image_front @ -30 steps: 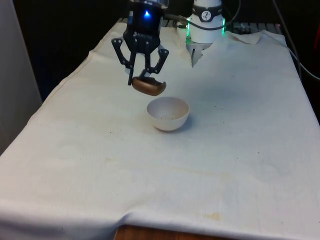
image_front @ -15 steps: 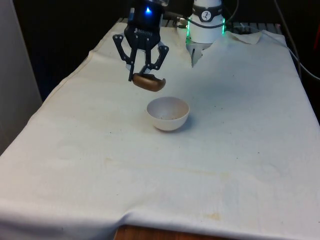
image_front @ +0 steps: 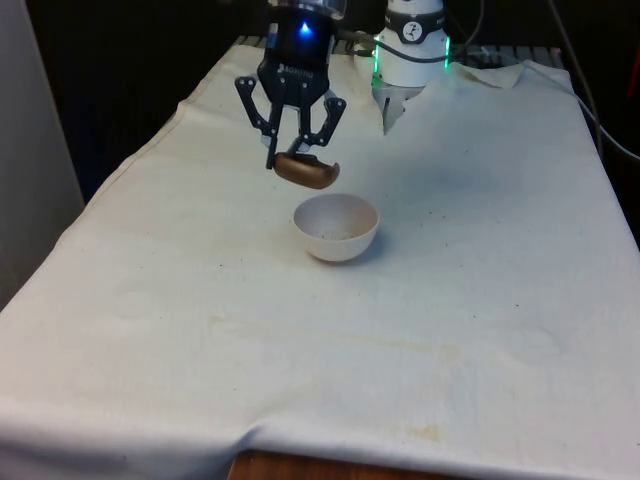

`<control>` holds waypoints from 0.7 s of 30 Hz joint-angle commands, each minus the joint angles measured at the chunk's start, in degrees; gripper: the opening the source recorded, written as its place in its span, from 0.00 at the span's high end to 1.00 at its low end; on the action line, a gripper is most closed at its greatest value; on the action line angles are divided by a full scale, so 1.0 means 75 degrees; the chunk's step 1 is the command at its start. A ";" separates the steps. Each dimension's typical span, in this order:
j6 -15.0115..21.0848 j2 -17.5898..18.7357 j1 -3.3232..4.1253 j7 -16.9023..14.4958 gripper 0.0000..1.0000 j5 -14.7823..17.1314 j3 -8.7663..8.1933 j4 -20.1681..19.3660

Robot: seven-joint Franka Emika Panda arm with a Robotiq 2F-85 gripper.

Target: Pour the coffee beans from the cup into the bowl.

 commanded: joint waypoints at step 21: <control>0.1238 -0.0130 -0.0069 0.0038 0.95 0.0076 0.0099 -0.0611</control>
